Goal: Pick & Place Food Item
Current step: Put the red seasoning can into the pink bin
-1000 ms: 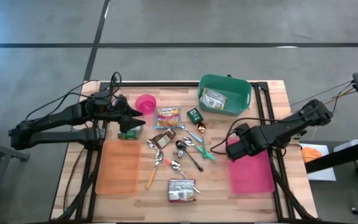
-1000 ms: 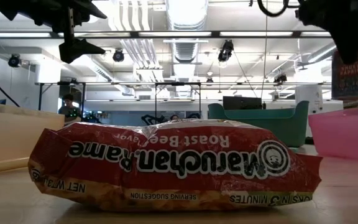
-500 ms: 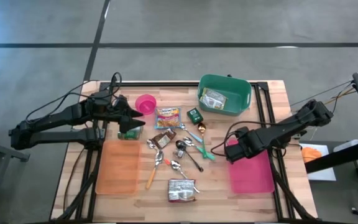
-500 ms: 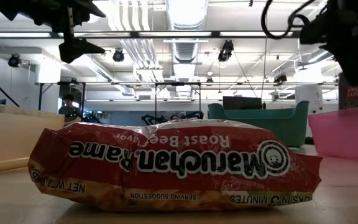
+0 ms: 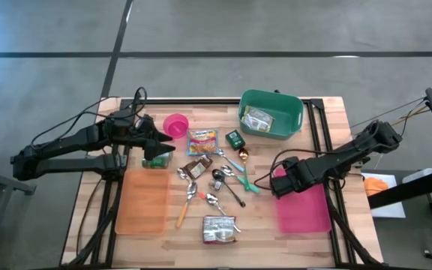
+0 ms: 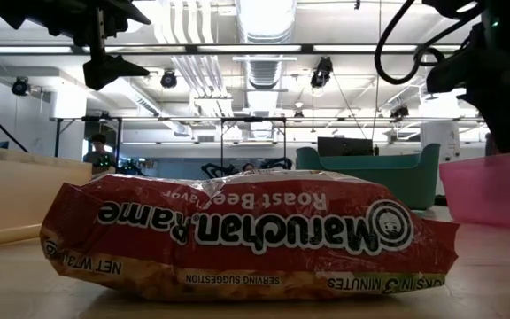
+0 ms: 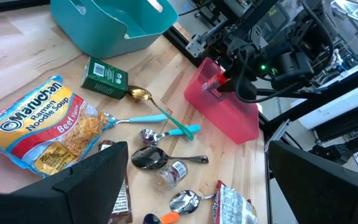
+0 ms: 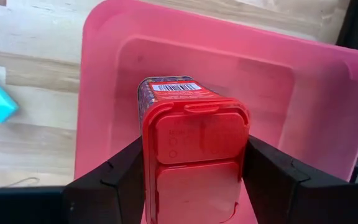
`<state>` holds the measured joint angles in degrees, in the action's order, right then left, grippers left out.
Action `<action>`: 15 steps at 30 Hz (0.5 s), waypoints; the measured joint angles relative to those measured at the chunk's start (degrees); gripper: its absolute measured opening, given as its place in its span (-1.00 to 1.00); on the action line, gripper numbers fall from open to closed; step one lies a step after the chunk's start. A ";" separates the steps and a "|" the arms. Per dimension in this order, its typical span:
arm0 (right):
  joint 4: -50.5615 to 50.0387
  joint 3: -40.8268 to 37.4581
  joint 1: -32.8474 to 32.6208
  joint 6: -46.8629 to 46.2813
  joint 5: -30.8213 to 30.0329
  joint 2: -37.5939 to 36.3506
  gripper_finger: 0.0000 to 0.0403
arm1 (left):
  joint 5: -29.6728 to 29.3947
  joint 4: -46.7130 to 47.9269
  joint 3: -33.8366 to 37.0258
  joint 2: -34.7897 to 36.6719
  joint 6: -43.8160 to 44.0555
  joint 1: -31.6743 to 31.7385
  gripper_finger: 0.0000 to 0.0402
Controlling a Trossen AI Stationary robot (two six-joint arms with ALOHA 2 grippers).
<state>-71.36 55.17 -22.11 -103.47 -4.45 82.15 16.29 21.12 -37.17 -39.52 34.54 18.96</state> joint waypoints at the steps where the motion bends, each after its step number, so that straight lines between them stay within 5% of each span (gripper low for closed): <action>1: 0.06 -0.02 0.06 -0.08 -0.07 0.00 0.03 | 0.00 0.00 0.00 0.01 0.00 0.00 0.95; 7: 0.25 0.53 1.16 0.35 -1.72 0.00 0.03 | -0.13 -0.02 0.00 0.01 -0.02 0.02 0.95; 15: 1.15 -0.10 3.13 2.51 -1.75 0.00 0.39 | -0.13 -0.02 0.00 0.01 -0.04 0.00 0.95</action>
<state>-70.21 55.07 -18.98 -100.95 -6.20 82.15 16.16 21.10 -37.17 -39.51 34.50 18.96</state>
